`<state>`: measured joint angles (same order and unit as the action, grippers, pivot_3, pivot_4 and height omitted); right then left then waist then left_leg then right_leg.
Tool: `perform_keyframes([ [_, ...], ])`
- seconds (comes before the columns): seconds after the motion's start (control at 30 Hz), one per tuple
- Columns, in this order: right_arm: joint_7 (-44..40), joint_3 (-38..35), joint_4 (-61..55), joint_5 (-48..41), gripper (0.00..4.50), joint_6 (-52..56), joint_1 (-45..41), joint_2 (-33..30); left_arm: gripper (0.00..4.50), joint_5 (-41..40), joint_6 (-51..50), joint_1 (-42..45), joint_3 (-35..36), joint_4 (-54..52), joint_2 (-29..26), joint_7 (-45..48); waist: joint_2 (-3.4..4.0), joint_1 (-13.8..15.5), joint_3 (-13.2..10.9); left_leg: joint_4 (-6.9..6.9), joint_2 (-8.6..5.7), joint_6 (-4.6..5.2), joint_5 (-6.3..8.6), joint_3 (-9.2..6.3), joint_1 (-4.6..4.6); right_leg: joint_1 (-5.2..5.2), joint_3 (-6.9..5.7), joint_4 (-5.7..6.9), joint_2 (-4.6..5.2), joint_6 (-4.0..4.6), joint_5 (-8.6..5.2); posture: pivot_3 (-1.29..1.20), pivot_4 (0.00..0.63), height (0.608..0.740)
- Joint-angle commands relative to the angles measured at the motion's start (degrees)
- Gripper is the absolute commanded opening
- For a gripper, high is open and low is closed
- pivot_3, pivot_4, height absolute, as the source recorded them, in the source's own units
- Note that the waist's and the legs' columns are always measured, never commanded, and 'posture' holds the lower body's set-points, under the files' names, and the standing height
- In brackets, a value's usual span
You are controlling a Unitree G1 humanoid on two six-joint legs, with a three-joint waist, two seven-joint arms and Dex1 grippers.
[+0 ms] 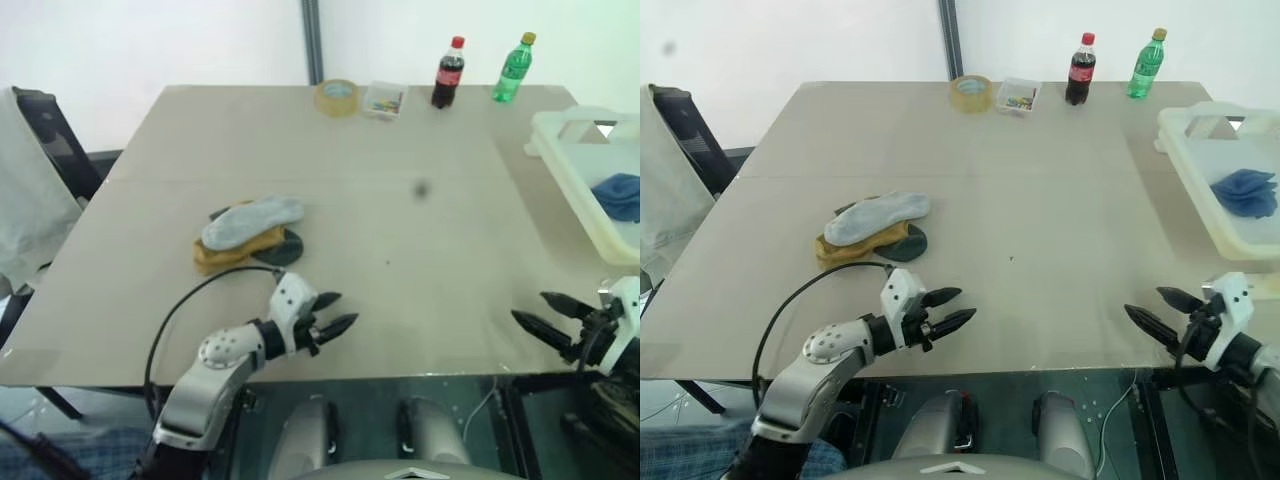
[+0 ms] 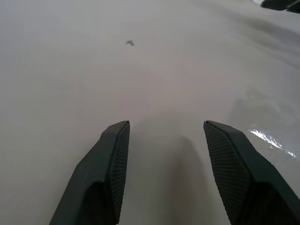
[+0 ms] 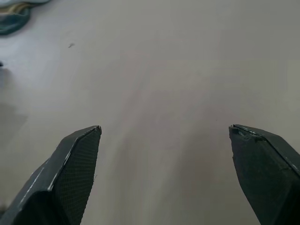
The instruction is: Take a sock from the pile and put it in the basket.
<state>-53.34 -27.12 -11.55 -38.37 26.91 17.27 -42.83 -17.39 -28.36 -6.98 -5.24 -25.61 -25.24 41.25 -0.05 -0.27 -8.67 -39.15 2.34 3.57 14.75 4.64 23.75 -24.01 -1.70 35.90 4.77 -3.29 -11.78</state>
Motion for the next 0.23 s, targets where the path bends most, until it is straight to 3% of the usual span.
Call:
perform_keyframes([
  [0.03,-8.26,-3.03,5.85,0.78,4.44,-5.83,-0.61,-2.58,2.68,-0.24,-0.11,-4.69,2.45,-3.63,-1.98,-1.68,0.0,-0.01,0.01,0.0,0.0,0.0,0.0,0.0,0.0,0.0,-0.01,0.0,0.0,0.0,0.0,0.0,0.15,0.74],
  [0.23,-13.22,-1.77,12.16,2.55,4.44,-10.1,-3.47,-3.51,2.68,-0.54,2.12,-6.83,4.96,-3.23,-1.6,-4.11,0.02,0.02,0.02,0.04,-0.04,0.0,0.0,0.01,0.01,-0.01,-0.02,-0.02,0.06,0.01,0.0,0.0,0.15,0.74],
])
